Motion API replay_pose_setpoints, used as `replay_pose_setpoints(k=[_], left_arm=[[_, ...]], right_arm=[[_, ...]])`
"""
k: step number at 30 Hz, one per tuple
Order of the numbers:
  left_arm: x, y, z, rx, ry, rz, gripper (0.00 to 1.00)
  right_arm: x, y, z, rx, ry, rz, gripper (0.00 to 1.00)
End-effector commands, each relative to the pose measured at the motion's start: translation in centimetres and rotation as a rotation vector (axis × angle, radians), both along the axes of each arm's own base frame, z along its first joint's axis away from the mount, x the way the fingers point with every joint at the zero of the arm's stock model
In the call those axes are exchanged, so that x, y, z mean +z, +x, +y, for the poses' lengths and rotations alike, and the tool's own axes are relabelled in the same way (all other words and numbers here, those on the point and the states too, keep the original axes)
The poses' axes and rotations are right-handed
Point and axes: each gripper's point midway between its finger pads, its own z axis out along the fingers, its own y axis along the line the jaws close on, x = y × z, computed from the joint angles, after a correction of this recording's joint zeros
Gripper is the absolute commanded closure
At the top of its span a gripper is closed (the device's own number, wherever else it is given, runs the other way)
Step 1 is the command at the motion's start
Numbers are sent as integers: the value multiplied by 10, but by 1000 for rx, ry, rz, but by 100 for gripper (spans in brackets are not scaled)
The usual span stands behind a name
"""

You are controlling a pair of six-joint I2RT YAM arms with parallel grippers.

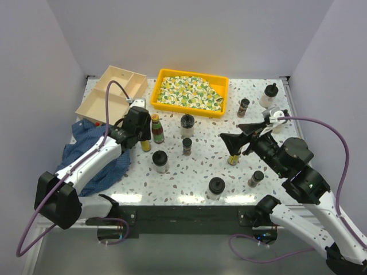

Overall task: Organize the condiment bottles
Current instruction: Pick up the bottle from the center of the board.

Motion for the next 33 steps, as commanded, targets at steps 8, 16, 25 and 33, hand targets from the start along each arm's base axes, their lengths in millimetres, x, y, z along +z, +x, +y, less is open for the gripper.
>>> replay_pose_setpoints(k=[8,16,25,33], left_arm=[[-8,11,8,49,4,-20,59],[15,6,13,60,10,-22,100],[112,10,54,223,84,-211,100],[165,65,114,352,70,-315,100]], right_arm=[[16,-6,0,27,14,-60,15],[14,-6,0,27,11,-53,15],[10,-7,4,45,17,-39,14],[3,-3,1,16,5,-7,1]])
